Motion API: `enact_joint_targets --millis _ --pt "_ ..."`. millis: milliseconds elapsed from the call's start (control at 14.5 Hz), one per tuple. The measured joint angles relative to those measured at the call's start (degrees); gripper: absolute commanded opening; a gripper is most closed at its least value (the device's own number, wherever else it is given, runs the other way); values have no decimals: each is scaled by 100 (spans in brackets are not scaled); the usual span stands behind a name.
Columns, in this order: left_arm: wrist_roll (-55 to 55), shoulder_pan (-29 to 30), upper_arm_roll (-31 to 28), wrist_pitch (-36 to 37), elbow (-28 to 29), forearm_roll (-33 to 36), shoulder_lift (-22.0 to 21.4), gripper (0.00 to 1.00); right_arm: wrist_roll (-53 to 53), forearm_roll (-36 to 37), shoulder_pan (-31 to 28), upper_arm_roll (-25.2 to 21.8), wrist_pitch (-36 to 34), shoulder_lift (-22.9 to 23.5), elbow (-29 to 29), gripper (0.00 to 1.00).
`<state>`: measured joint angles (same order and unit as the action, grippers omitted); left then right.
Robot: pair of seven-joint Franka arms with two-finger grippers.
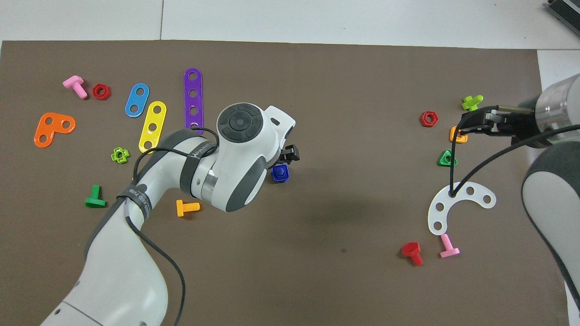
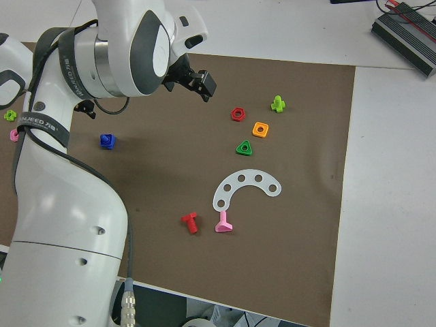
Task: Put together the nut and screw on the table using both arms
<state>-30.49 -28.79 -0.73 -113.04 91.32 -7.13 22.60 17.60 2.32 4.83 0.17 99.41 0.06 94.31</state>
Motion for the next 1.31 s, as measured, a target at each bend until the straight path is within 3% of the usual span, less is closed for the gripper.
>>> enact_joint_targets --millis 206,413,688,1032,1307 --pt "1041 850 -81 1033 35 102 -535 100 0 0 0 0 0 0 0 100" --pt "2013 1772 -102 2073 191 699 -960 100 0 0 0 0 0 0 0 100" --pt "2430 2356 -104 2707 586 1022 -1370 100 0 0 0 0 0 0 0 100" --pt "2419 2395 -73 2835 604 1006 -2135 100 0 0 0 0 0 0 0 100" --pt "2781 2637 -91 2482 457 521 -2553 100 0 0 0 0 0 0 0 100"
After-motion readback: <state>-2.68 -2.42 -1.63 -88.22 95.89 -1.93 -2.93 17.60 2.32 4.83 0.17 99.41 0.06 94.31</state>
